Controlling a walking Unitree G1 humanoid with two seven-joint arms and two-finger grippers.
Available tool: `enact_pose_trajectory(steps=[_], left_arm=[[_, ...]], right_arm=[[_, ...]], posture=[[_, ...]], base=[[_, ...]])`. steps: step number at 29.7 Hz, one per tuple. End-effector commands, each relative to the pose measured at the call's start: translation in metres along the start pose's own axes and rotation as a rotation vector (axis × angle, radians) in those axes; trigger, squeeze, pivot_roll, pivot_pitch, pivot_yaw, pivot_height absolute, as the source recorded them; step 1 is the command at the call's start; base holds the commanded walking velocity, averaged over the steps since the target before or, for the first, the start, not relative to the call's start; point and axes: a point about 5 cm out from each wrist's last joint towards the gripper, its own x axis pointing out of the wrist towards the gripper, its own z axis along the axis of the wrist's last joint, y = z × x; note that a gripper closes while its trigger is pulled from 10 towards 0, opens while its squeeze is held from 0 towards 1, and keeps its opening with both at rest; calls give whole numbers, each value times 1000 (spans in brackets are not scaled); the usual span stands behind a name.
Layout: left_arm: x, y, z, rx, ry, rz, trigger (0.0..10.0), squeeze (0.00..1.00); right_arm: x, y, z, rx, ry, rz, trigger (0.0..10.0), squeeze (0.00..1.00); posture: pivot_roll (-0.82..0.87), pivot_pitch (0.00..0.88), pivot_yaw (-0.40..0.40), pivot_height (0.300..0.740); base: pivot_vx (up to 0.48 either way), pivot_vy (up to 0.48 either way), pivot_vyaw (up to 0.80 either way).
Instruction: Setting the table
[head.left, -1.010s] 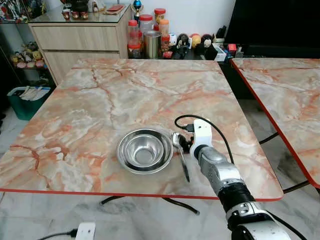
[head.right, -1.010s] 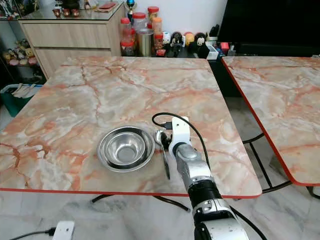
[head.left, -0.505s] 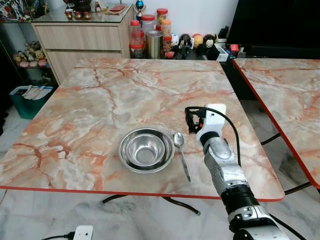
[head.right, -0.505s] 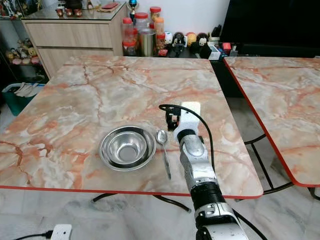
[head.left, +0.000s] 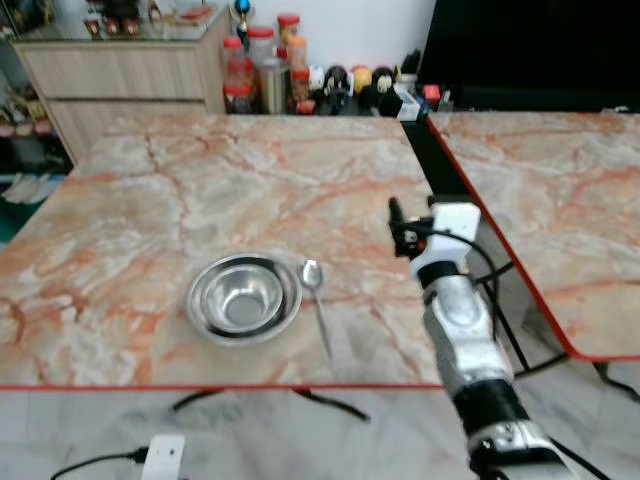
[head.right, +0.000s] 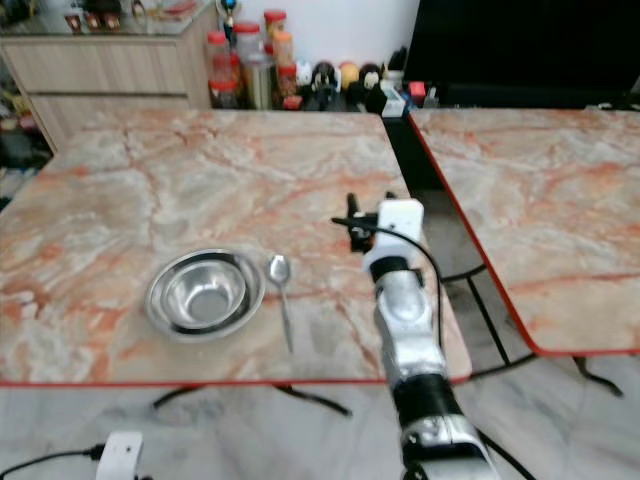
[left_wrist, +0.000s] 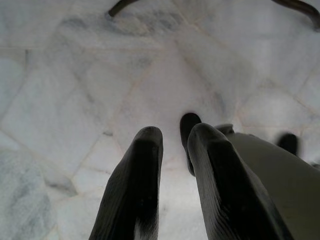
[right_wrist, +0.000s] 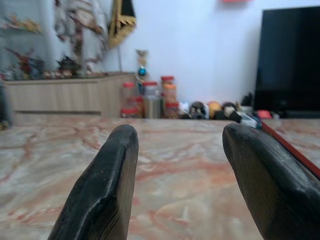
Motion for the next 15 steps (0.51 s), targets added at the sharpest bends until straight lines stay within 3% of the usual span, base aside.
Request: enact_pose_trajectory(steps=[1,15], left_arm=[[0,-6,-4,24,19,-17,10000,0],[-1,-15,-11,6,30,-20,10000,0]], right_arm=[[1,-10,9,-24,-42,-18,10000,0],[8,-10,24,-40,-112,20,10000,0]], posture=[[14,0,-13,740],[6,0,-40,740]], base=[[0,-401,0],[0,-392,0]])
